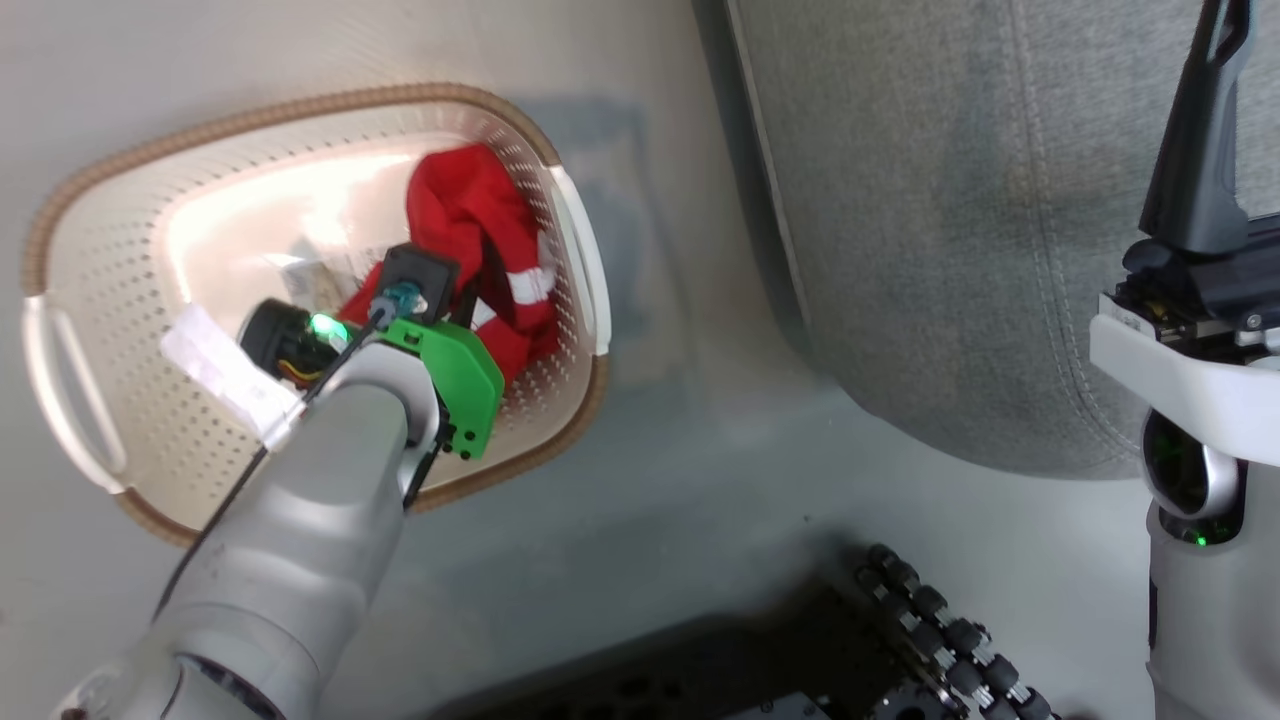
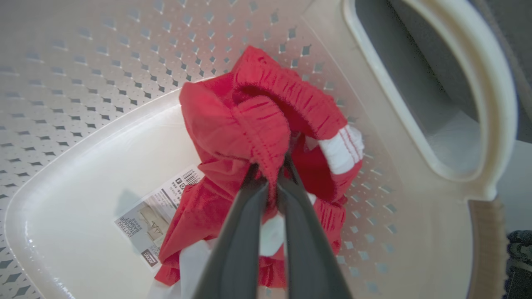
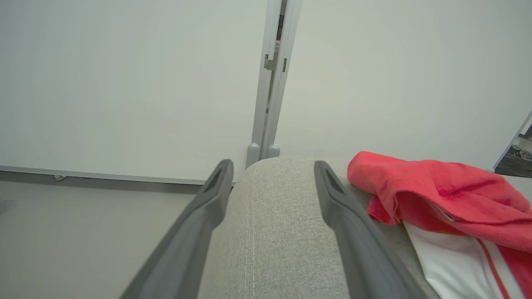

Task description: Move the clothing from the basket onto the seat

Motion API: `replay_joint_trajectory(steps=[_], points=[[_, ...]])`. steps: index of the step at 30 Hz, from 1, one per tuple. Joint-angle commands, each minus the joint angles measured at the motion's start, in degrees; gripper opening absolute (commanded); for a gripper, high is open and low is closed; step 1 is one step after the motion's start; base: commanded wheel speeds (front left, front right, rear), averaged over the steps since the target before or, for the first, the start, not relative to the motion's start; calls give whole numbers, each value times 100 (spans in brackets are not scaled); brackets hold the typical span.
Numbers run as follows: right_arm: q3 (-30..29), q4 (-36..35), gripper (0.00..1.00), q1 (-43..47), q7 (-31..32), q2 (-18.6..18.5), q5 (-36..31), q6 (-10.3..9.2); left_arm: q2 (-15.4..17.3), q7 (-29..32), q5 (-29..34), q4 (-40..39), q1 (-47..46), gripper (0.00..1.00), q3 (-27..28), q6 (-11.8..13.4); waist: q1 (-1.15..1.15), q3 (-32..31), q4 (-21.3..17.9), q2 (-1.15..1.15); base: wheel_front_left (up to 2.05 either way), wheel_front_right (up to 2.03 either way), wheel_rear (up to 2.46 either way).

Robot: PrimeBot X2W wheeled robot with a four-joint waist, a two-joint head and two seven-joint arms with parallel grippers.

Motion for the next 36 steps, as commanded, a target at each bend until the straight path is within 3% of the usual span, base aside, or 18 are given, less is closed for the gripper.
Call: replay_joint_trajectory(steps=[1,13,23,36], points=[[-1,56,100,117,-16,-43,-28,-4,-39,-49,-81,-61,148,0,59,39,0,-655,349,0,0,0,0],[209,577,100,874,-16,-149,-13,-4,200,-81,119,-1908,1745,0,1210,380,0,-2601,898,0,0,0,0],[407,1041,100,1590,-16,-81,23,-4,200,-76,749,-3430,3095,0,2312,389,0,-3962,1164,0,0,0,0],[770,1418,100,2323,-16,-161,139,-4,104,-76,1438,-4596,3966,0,3098,272,0,-4883,1173,0,0,0,0]])
